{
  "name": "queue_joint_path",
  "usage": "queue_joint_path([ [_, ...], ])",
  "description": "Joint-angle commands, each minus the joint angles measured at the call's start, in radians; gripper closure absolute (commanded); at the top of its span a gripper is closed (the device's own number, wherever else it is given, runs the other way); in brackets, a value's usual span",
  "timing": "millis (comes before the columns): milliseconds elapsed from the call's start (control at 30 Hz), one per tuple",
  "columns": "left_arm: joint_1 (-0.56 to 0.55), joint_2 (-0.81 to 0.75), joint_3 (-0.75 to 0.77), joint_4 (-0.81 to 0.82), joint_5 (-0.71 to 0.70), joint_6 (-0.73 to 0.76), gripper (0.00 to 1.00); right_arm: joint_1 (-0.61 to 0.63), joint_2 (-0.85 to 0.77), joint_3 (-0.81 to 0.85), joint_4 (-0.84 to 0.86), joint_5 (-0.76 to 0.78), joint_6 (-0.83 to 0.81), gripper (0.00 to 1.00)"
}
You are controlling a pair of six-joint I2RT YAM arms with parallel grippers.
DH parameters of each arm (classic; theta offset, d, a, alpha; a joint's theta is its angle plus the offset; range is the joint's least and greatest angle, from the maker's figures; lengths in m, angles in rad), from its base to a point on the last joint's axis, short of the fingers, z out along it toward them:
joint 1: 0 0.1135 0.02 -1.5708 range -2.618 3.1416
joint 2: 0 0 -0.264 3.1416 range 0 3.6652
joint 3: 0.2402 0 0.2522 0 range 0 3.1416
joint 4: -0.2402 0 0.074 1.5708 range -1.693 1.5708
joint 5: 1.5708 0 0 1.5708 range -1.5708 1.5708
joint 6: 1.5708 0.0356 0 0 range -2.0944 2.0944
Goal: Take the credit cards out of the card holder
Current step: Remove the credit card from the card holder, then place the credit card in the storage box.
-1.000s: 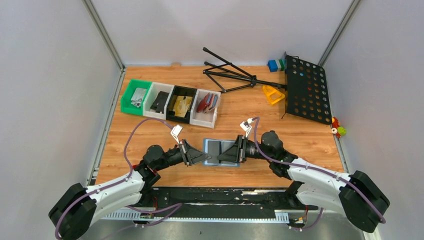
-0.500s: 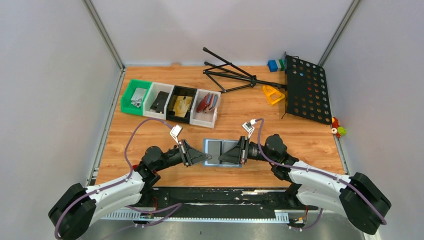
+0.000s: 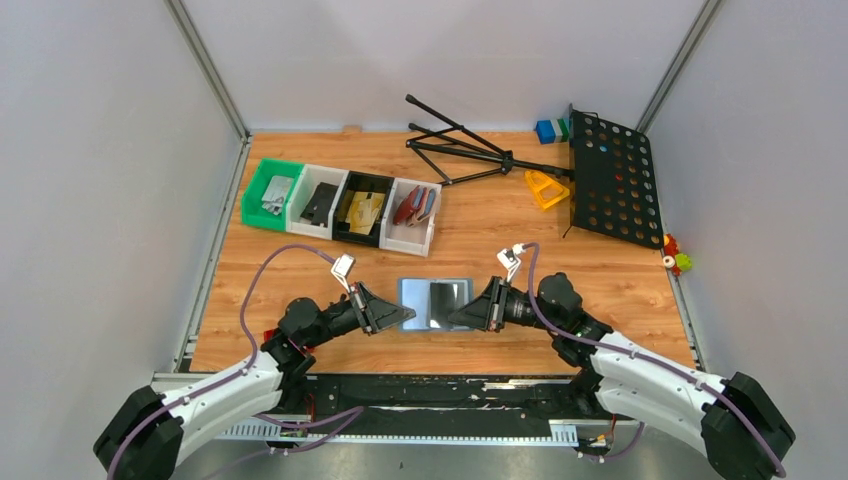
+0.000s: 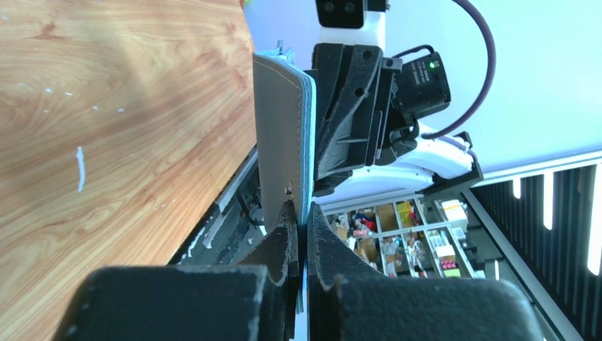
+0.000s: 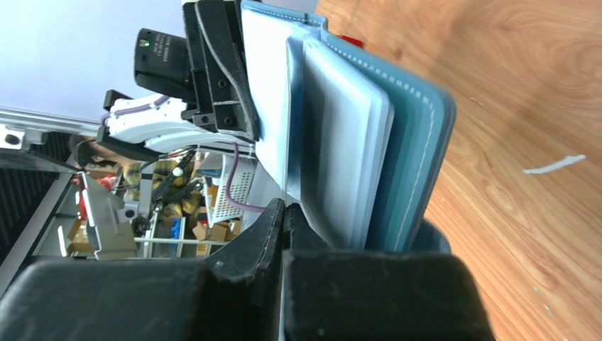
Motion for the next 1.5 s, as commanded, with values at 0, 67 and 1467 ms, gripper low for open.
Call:
queue_joint_path([
  [0, 0.022, -0.053, 0.007, -0.075, -0.042, 0.015, 1.00, -0.005, -0.041, 0.023, -0.142, 0.038, -0.084, 1.00],
  [67, 0.030, -0.075, 0.009, -0.133, -0.049, 0.025, 1.00, -0.006, -0.054, 0.030, -0.193, 0.054, -0.102, 1.00],
  [1467, 0.036, -0.117, 0.152, -0.935, -0.290, 0.331, 1.00, -0.017, 0.136, 0.274, -0.353, 0.182, -0.344, 1.00],
])
